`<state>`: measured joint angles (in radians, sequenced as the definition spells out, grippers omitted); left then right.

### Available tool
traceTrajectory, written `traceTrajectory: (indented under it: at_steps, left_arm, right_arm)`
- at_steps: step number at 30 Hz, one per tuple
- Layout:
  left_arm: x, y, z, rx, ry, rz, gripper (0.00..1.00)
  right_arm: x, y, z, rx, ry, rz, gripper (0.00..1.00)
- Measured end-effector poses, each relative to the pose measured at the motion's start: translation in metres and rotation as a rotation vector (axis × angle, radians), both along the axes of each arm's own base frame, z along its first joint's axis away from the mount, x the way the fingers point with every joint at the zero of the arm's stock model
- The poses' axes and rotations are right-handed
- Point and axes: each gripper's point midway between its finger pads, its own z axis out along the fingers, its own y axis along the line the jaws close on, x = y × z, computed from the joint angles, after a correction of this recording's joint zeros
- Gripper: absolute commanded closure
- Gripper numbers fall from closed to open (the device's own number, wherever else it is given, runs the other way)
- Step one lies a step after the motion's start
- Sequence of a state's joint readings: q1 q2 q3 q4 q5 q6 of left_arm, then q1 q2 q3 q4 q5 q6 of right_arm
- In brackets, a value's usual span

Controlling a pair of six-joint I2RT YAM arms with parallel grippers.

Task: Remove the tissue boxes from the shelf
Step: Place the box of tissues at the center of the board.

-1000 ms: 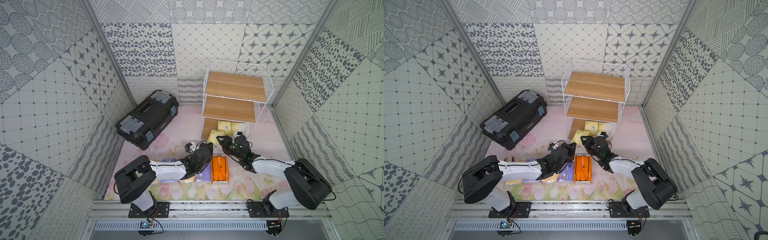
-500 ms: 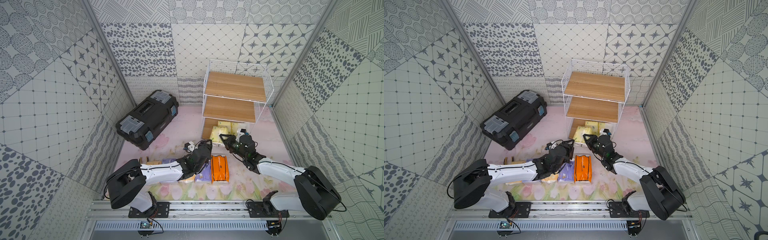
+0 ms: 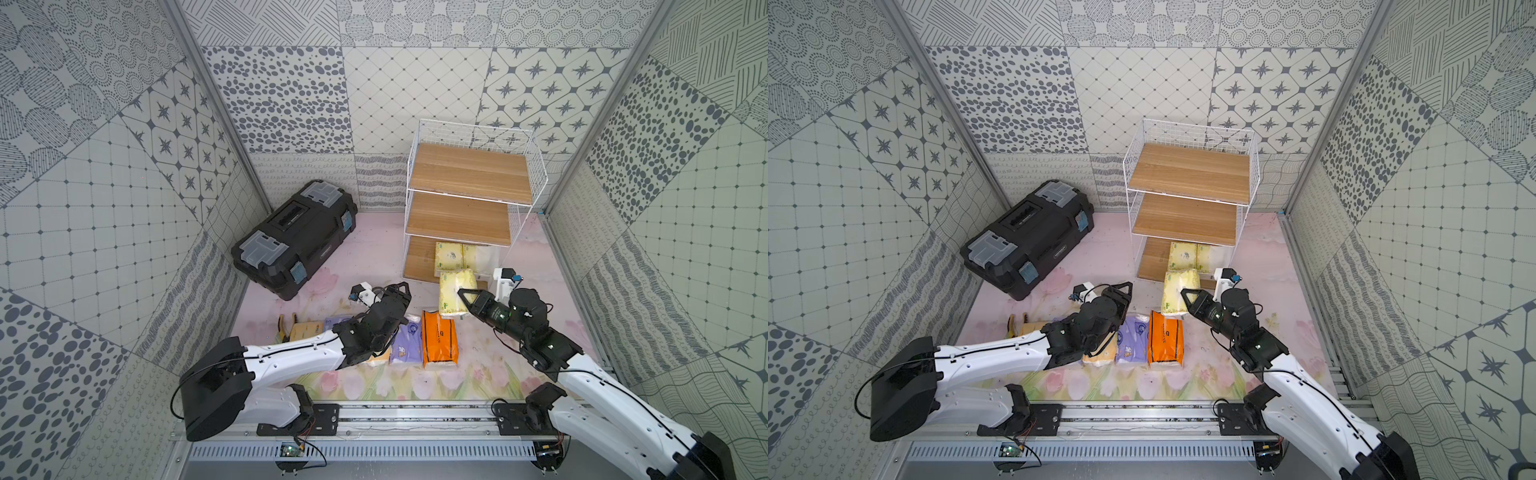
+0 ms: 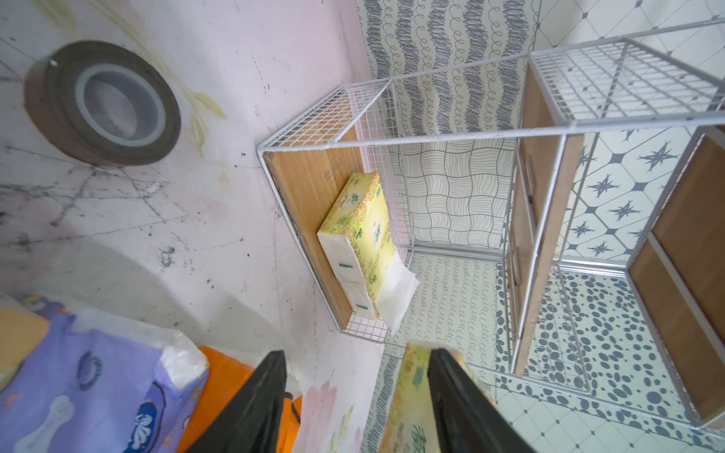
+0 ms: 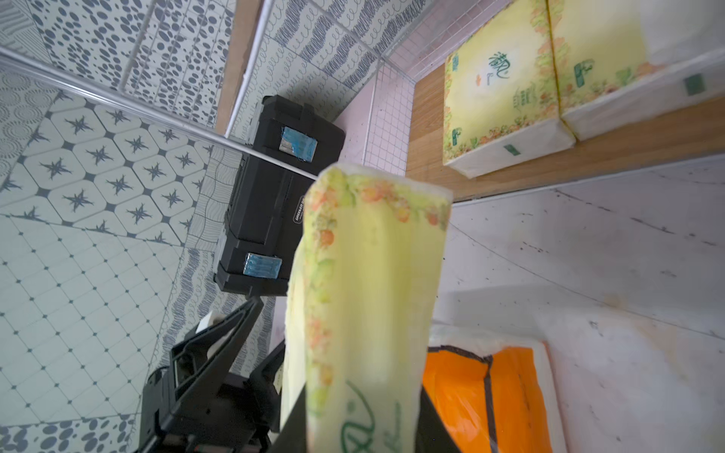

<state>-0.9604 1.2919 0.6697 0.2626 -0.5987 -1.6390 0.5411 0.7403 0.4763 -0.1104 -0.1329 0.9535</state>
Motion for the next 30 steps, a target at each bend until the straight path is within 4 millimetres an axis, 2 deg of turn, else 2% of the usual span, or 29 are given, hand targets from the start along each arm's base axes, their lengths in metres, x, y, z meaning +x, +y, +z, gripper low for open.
traceTrajectory:
  at_steps: [3,7,11,16,22,27,30]
  left_arm:
    - [-0.002,0.007,-0.006,0.055,0.001,-0.009,0.38]
    - [-0.003,0.014,-0.014,0.120,0.004,-0.021,0.39]
    - [-0.002,0.018,-0.019,0.172,0.005,-0.039,0.39]
    - [0.000,0.019,-0.022,0.215,0.001,-0.069,0.40]
    - [0.003,0.017,-0.030,0.248,0.008,-0.111,0.40]
    - [0.003,0.013,-0.040,0.272,0.026,-0.149,0.40]
    - [0.004,0.011,-0.045,0.280,0.035,-0.167,0.40]
  right_arm:
    - [-0.018,-0.012,-0.010,-0.077,0.022,0.021,0.78]
    - [-0.039,-0.028,-0.035,-0.184,0.099,0.027,0.79]
    - [-0.053,-0.047,-0.060,-0.289,0.193,0.000,0.80]
    - [-0.062,-0.062,-0.079,-0.369,0.265,-0.029,0.79]
    - [-0.063,-0.060,-0.090,-0.391,0.303,-0.009,0.79]
    - [-0.066,-0.047,-0.106,-0.355,0.315,0.054,0.78]
    - [-0.067,-0.039,-0.117,-0.337,0.332,0.092,0.74]
